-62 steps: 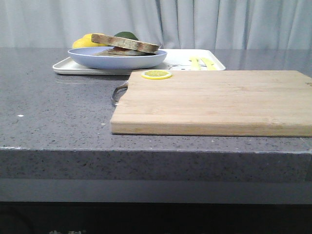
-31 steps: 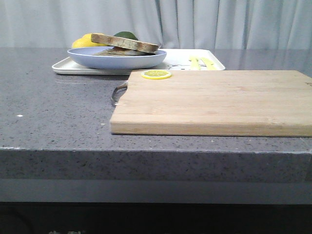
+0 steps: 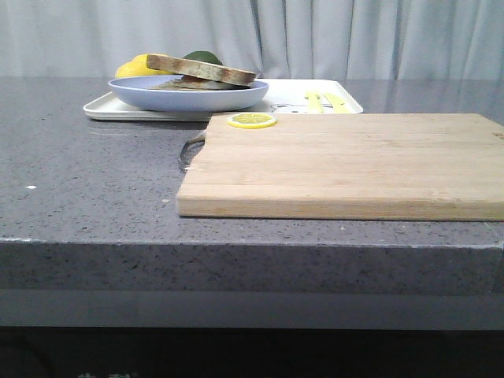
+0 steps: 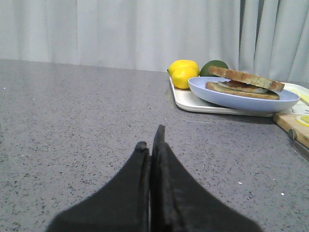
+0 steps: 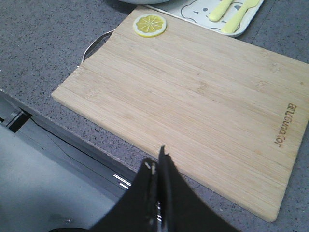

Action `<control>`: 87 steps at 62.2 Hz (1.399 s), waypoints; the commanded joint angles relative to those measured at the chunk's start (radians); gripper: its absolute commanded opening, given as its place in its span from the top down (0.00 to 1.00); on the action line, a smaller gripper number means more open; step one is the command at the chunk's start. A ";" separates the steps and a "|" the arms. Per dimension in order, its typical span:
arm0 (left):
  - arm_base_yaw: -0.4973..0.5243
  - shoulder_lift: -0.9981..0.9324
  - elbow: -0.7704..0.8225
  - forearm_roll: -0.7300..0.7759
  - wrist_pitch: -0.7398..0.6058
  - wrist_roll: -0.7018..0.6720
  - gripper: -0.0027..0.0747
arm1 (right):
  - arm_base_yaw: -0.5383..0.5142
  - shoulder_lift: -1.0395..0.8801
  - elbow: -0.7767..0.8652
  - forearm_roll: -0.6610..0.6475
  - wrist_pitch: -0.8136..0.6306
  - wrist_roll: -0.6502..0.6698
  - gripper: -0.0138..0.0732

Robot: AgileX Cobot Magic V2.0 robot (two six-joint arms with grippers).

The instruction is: Place bread and move sandwich to tray

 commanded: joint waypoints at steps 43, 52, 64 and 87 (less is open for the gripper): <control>0.004 -0.022 0.001 -0.009 -0.091 -0.013 0.99 | -0.007 -0.003 -0.026 0.006 -0.060 -0.007 0.92; 0.004 -0.022 0.001 -0.009 -0.091 -0.013 0.99 | -0.007 -0.003 -0.026 0.006 -0.060 -0.007 0.92; 0.004 -0.022 0.001 -0.009 -0.091 -0.013 0.99 | -0.017 -0.043 0.005 -0.003 -0.079 -0.007 0.92; 0.004 -0.020 0.001 -0.009 -0.091 -0.013 0.99 | -0.313 -0.366 0.364 -0.015 -0.514 -0.009 0.92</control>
